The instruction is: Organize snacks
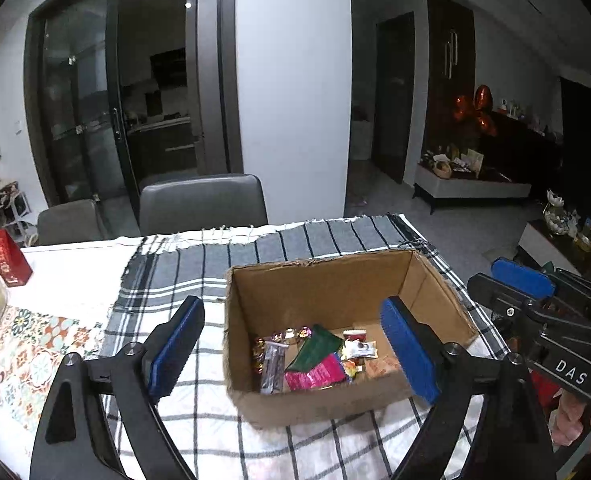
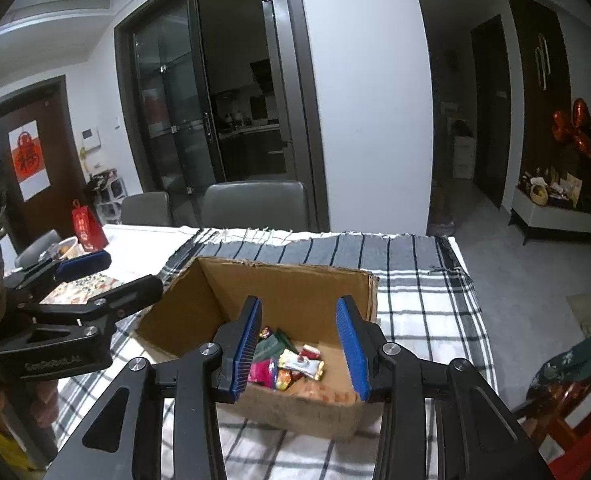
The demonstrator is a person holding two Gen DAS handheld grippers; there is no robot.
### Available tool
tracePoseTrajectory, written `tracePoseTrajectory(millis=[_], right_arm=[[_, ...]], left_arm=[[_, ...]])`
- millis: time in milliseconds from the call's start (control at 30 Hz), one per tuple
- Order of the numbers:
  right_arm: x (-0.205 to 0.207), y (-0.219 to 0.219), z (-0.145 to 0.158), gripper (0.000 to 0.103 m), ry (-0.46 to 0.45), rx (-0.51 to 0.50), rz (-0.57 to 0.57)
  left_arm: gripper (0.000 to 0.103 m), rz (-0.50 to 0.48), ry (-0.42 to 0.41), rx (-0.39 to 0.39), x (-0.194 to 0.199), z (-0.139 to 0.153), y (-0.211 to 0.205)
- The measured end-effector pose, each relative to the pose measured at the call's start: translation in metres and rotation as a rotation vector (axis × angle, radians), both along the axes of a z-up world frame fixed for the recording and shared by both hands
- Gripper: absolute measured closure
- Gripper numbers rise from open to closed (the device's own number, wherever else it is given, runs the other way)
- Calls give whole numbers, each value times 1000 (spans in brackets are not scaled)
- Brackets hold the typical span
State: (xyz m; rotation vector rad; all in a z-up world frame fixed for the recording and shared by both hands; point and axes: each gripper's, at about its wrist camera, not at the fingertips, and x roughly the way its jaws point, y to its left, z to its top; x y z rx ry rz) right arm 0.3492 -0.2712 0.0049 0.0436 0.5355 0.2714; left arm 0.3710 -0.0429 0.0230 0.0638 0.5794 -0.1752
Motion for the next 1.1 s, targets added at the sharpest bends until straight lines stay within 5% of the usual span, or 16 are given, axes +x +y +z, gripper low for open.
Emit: tracePoseTrajectory(millis=[267, 667, 1100], right_arm=[[-52, 2, 25, 38, -41, -26, -57], [-149, 6, 47, 20, -121, -21, -95], [-234, 10, 47, 17, -166, -23, -89]], left_arm=[[5, 45, -60, -1, -59, 21, 14], [0, 91, -148, 19, -159, 39, 25], [0, 92, -224, 42, -246, 39, 30]])
